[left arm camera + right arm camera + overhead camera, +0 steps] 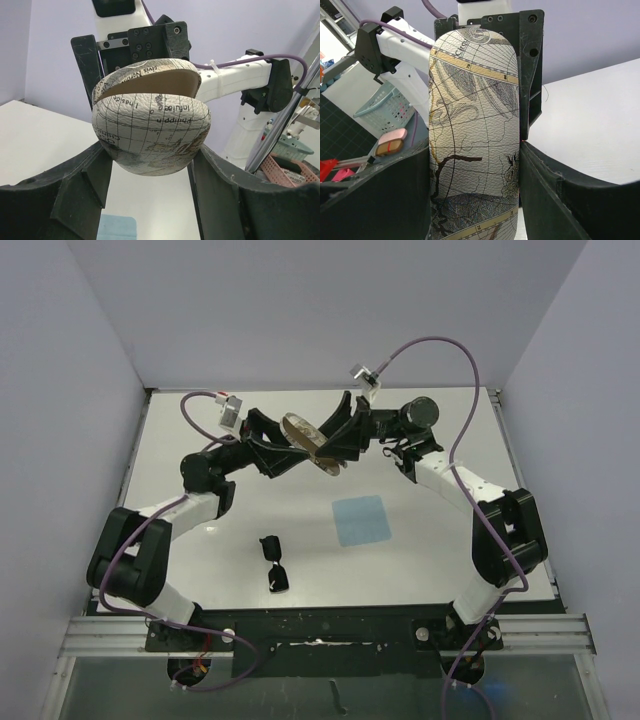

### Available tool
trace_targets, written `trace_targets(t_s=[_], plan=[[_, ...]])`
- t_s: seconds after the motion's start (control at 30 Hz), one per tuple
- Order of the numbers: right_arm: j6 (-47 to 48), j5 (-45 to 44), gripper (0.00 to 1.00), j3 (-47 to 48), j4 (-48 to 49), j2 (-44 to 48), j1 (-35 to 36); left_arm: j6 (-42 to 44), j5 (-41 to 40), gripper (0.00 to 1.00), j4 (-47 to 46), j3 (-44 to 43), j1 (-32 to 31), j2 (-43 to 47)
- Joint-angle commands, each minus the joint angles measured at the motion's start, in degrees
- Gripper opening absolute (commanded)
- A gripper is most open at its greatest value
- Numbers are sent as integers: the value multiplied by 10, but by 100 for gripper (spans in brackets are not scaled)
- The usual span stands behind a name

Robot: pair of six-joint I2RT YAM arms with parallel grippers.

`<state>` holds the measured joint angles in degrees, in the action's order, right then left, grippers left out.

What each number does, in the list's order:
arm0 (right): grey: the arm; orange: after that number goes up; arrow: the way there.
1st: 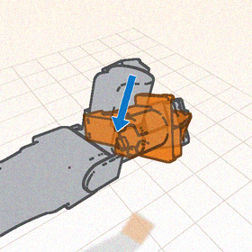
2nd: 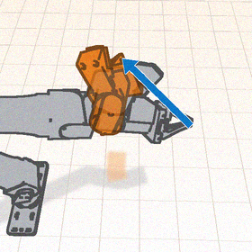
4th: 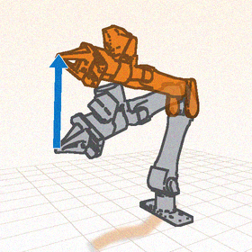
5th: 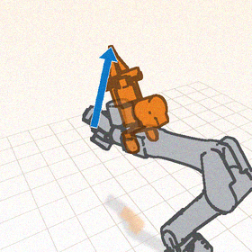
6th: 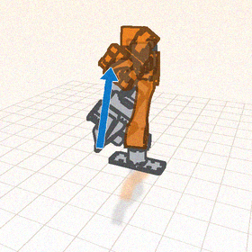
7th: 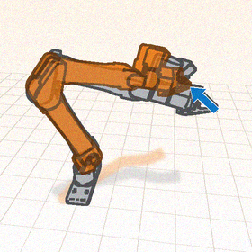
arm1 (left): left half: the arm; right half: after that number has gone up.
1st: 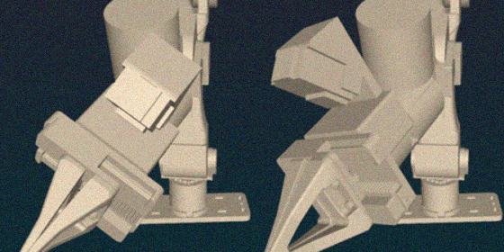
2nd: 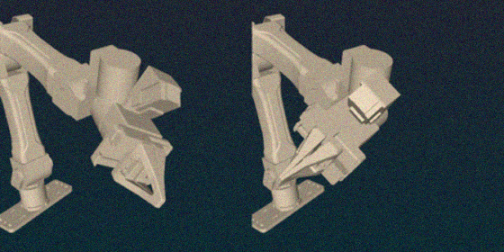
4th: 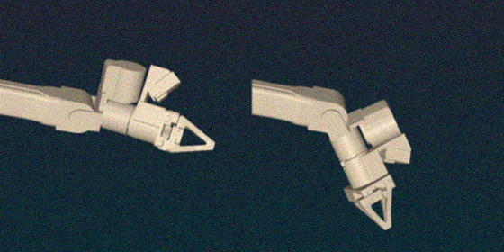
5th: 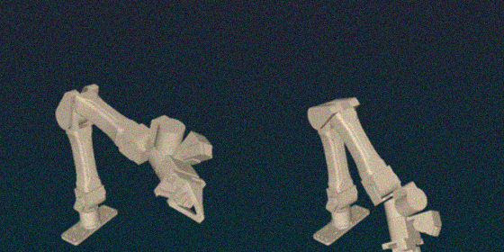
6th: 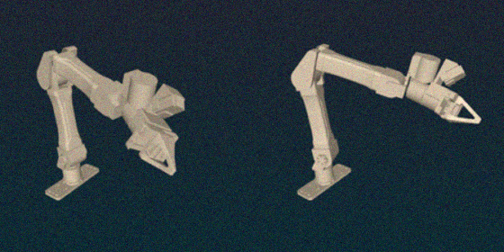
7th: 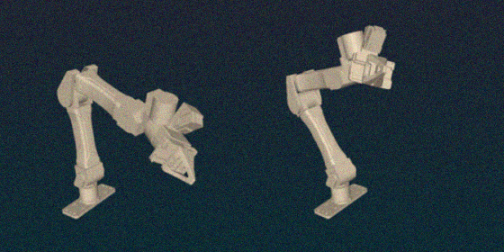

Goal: Organize the sunglasses
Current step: Open the sunglasses case.

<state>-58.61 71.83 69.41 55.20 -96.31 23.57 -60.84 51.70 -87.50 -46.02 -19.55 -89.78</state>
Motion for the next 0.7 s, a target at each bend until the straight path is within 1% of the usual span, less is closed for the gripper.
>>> trace_targets(t_s=[0.0, 0.13, 0.67], plan=[[-38, -4, 0, 20, 113, 64, -19, 62, 16, 2, 44, 13, 14, 7], [-40, -4, 0, 16, 118, 71, -21, 78, 0, 2, 72, 17, 13, 8], [-50, -6, 0, -2, 139, 92, -20, 85, -52, 1, 107, 16, 20, -16]])
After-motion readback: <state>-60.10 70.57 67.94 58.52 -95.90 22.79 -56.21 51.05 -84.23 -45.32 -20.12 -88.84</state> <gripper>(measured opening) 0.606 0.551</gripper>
